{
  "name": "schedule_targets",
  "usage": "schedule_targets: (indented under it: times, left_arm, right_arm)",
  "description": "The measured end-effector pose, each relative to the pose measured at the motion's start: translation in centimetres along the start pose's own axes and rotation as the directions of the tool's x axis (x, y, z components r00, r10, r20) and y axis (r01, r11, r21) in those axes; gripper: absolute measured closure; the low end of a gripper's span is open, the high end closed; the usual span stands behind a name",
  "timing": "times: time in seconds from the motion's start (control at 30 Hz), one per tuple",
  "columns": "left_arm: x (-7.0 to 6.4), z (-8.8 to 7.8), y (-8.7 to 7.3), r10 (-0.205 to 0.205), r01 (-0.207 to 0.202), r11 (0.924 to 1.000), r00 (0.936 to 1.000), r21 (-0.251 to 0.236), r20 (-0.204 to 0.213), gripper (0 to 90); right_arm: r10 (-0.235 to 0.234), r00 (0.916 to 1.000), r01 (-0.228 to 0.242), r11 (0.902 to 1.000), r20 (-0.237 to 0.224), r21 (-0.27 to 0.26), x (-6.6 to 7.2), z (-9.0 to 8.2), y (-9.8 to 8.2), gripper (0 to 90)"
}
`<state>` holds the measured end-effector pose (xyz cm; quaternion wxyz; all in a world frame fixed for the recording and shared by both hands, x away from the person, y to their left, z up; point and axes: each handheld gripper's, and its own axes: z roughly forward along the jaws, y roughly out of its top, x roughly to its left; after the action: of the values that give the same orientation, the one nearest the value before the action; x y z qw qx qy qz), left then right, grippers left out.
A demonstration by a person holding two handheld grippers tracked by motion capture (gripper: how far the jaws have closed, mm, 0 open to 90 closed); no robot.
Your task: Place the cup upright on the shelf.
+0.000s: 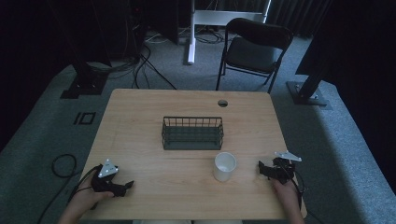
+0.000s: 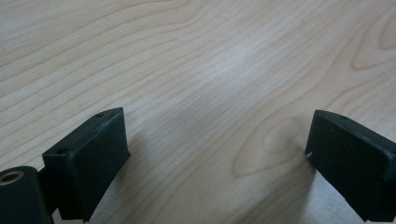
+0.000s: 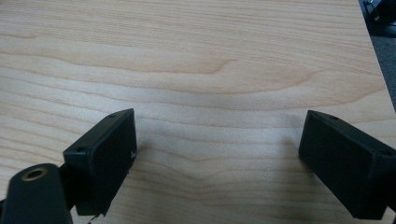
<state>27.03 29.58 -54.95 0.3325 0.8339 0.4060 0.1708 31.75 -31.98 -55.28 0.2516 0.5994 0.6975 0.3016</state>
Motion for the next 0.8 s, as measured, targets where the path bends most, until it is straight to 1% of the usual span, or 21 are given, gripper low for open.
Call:
schedule_targets:
  times: [0.07, 0.1, 0.2, 0.33, 0.4, 0.57, 0.63, 0.8]
  left_arm:
    - [-0.2, 0.0, 0.1, 0.009, -0.009, 1.0000, 1.0000, 0.001, -0.003, 5.9]
    - [-0.3, 0.1, 0.2, 0.020, -0.020, 0.9998, 0.9997, 0.001, -0.013, 6.0]
    - [-0.7, 0.2, 0.6, 0.041, -0.041, 0.9991, 0.9991, -0.005, -0.008, 5.9]
    - [-1.3, 0.4, 1.3, 0.061, -0.060, 0.9981, 0.9980, -0.014, 0.017, 6.0]
    - [-1.5, 0.5, 1.8, 0.063, -0.062, 0.9975, 0.9975, -0.034, 0.033, 6.0]
    - [-2.2, 0.7, 3.0, 0.092, -0.089, 0.9946, 0.9946, -0.053, 0.047, 6.0]
    - [-2.5, 0.8, 3.5, 0.095, -0.091, 0.9934, 0.9937, -0.069, 0.058, 6.0]
    - [-3.0, 1.1, 4.4, 0.118, -0.112, 0.9896, 0.9907, -0.090, 0.067, 6.0]
  right_arm:
    - [0.000, 1.0000, 0.000, 1.0000, 0.000, 0.000, 0.0, 0.0, 0.0, 10.8]
    - [0.000, 1.0000, 0.000, 1.0000, 0.000, 0.000, 0.0, 0.0, 0.0, 10.8]
    - [0.000, 1.0000, 0.000, 1.0000, 0.000, 0.000, 0.0, 0.0, 0.0, 10.8]
    - [-0.001, 1.0000, 0.001, 1.0000, 0.000, 0.000, 0.0, 0.0, 0.0, 10.8]
    - [0.000, 1.0000, 0.000, 1.0000, 0.000, 0.000, 0.0, 0.0, 0.0, 10.8]
    - [0.000, 1.0000, 0.000, 1.0000, 0.000, 0.000, 0.0, 0.0, 0.0, 10.8]
    - [0.000, 1.0000, 0.000, 1.0000, 0.000, 0.000, 0.0, 0.0, 0.0, 10.8]
    - [0.000, 1.0000, 0.000, 1.0000, 0.000, 0.000, 0.0, 0.0, 0.0, 10.8]
